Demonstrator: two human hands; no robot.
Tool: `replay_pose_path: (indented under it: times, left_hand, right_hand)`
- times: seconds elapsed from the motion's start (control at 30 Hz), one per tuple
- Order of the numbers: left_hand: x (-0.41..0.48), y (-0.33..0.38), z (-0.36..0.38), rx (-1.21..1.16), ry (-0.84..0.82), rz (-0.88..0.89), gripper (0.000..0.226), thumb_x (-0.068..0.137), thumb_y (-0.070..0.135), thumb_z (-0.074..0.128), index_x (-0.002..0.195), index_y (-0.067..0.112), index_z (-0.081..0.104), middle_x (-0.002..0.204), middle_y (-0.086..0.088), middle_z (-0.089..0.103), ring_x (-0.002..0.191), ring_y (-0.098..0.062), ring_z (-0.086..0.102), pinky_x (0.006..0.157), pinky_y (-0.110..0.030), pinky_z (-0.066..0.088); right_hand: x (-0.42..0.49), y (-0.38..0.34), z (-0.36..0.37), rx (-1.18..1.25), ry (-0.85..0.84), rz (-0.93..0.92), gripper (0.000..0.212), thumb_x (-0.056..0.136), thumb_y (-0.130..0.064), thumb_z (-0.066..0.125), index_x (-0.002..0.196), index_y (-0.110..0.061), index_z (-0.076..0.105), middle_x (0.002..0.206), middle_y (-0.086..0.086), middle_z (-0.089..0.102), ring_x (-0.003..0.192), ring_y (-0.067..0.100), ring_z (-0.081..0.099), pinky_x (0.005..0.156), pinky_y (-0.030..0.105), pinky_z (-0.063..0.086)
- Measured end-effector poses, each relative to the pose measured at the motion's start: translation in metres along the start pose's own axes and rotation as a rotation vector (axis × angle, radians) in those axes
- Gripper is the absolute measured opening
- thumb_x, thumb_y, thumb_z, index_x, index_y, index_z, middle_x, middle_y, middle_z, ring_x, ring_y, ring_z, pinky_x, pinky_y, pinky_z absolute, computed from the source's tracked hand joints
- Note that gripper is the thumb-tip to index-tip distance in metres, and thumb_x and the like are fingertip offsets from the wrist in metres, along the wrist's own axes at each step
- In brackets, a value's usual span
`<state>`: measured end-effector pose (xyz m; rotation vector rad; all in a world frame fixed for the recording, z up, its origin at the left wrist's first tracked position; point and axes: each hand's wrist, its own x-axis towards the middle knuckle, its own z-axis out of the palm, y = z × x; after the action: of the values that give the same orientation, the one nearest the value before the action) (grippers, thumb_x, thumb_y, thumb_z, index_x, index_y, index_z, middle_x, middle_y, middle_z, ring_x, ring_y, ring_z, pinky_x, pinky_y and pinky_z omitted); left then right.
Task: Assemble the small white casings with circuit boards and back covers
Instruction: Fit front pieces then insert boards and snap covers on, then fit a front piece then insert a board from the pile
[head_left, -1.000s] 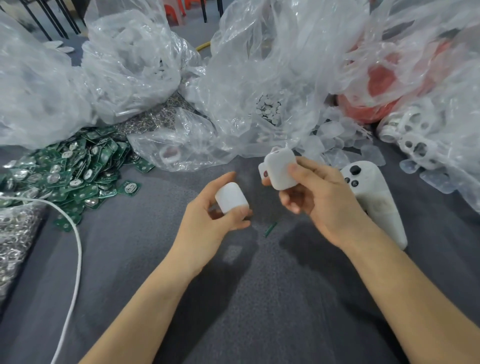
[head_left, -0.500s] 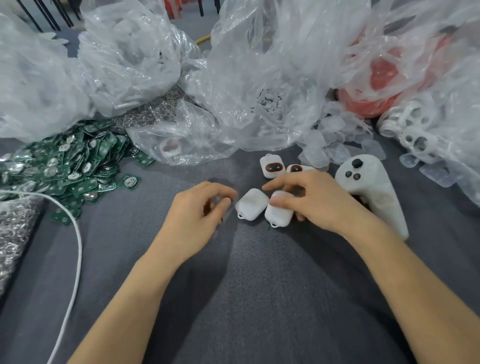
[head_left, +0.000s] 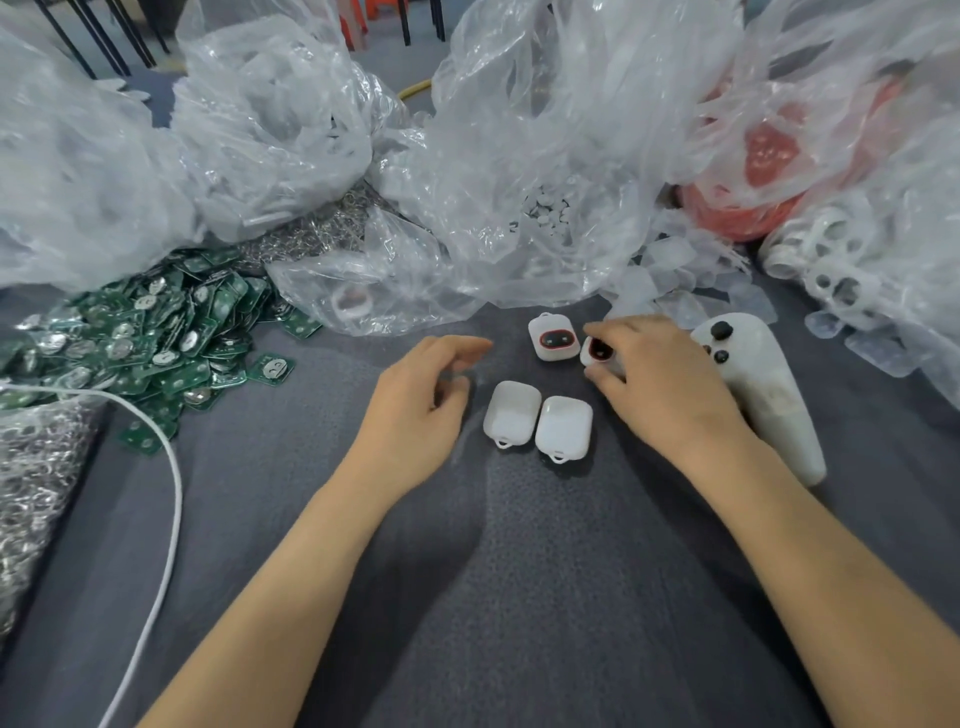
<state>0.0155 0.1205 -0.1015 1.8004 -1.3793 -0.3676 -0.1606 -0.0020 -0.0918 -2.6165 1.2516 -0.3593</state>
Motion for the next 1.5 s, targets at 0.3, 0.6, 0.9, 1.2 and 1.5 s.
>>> replay_pose_path:
  times: [0.3,0.6,0.9,1.2,1.5]
  left_hand:
    - [0.076,0.027,0.023,0.355,-0.302,0.28,0.033,0.088,0.019,0.065,0.12,0.02,0.066,0.122,-0.002,0.062,0.113,-0.018,0.053,0.091,-0.017,0.033]
    - [0.078,0.021,0.023,0.331,-0.185,0.212,0.01,0.086,0.012,0.061,0.089,0.003,0.061,0.069,-0.01,0.055,0.064,-0.025,0.048,0.056,-0.026,0.032]
    - [0.025,0.025,-0.033,-0.669,-0.197,-0.137,0.025,0.086,0.023,0.054,0.109,0.016,0.062,0.068,-0.006,0.071,0.053,-0.013,0.064,0.053,-0.02,0.053]
    - [0.012,0.009,-0.045,-0.27,-0.25,-0.005,0.023,0.099,0.022,0.047,0.112,0.026,0.066,0.07,-0.001,0.067,0.055,-0.011,0.057,0.054,-0.019,0.047]
    - [0.017,-0.024,-0.044,0.569,-0.307,0.016,0.027,0.094,0.053,0.044,0.108,0.031,0.051,0.065,0.008,0.051,0.062,-0.011,0.046,0.06,-0.033,0.039]
  right_hand:
    - [-0.01,-0.008,-0.015,1.443,-0.014,0.345,0.022,0.093,-0.015,0.054,0.091,-0.018,0.076,0.086,0.003,0.075,0.08,0.02,0.071,0.057,0.025,0.055]
    - [-0.011,-0.004,-0.022,1.868,-0.343,0.351,0.028,0.095,-0.011,0.046,0.114,-0.009,0.066,0.109,0.02,0.069,0.094,0.034,0.069,0.065,0.031,0.058]
    - [-0.008,0.003,-0.023,1.887,-0.316,0.391,0.031,0.092,-0.009,0.047,0.118,-0.011,0.064,0.111,0.018,0.069,0.093,0.032,0.07,0.066,0.034,0.058]
    - [-0.006,0.011,-0.012,0.969,-0.037,0.376,0.03,0.09,0.0,0.05,0.084,-0.023,0.069,0.086,0.001,0.069,0.07,0.009,0.059,0.06,0.021,0.047]
    - [-0.01,0.008,-0.009,0.211,-0.062,0.212,0.02,0.085,-0.008,0.055,0.093,-0.022,0.067,0.096,0.001,0.062,0.078,0.014,0.054,0.068,0.026,0.039]
